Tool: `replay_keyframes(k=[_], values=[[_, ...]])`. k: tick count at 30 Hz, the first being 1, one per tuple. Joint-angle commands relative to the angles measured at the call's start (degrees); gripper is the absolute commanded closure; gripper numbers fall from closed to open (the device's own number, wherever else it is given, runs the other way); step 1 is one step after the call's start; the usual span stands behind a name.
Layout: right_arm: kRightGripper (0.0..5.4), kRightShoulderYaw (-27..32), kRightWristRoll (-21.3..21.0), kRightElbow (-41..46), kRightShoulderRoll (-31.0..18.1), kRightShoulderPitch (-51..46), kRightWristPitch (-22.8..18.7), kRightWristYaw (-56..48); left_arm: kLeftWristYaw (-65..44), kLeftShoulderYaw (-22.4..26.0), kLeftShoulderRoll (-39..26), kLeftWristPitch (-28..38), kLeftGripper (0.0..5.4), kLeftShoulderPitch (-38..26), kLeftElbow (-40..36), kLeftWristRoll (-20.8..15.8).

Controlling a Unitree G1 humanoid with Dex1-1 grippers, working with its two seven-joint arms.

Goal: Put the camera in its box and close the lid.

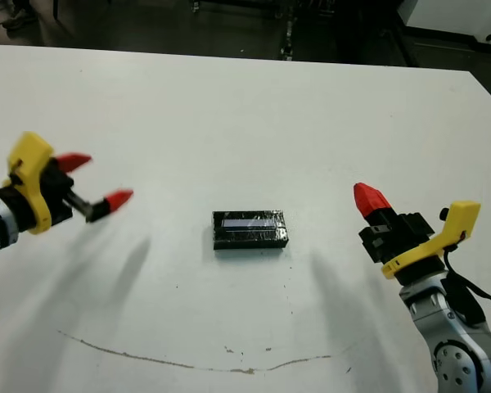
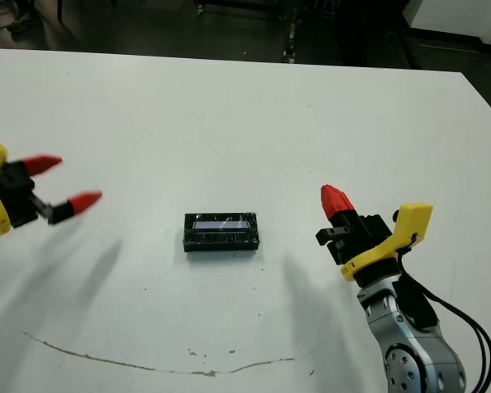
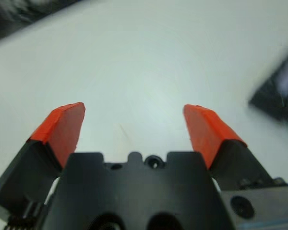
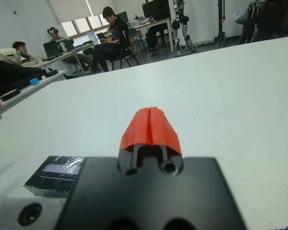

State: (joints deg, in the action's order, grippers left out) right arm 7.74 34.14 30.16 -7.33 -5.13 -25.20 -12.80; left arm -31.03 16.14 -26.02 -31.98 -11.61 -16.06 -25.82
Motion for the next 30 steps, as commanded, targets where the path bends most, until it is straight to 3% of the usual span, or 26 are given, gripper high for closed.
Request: replay_keyframes(k=[1, 7, 12, 22, 30], values=[[5.40, 0.42, -0.08, 0.14, -0.61, 0.04, -0.33, 0.68, 4.47, -1.04, 5.47, 1.68, 1.20, -1.20, -3.34, -2.09], [5.40, 0.65, -0.15, -0.43, -0.93, 0.09, 0.42, -0.22, 11.26, -7.50, 13.04, 1.84, 2.08, -2.32, -8.83, -2.42], [5.40, 0.60, -0.28, -0.51, -0.79, 0.03, 0.42, -0.11, 9.52, -12.59, 16.81, 5.48, 2.84, -2.93, -6.31, -2.82], [5.40, 0.93, -0.07, -0.40, -0.53, -0.55, 0.54, 0.01, 10.29, -21.57, 15.11, -2.10, 4.41, -1.51, -5.96, -0.30], [5.40, 0.80, 0.29, -0.10, -0.32, -0.55, -0.05, 0.52, 9.93, -27.48, 13.68, -4.89, 5.39, 1.29, -2.40, 4.33]])
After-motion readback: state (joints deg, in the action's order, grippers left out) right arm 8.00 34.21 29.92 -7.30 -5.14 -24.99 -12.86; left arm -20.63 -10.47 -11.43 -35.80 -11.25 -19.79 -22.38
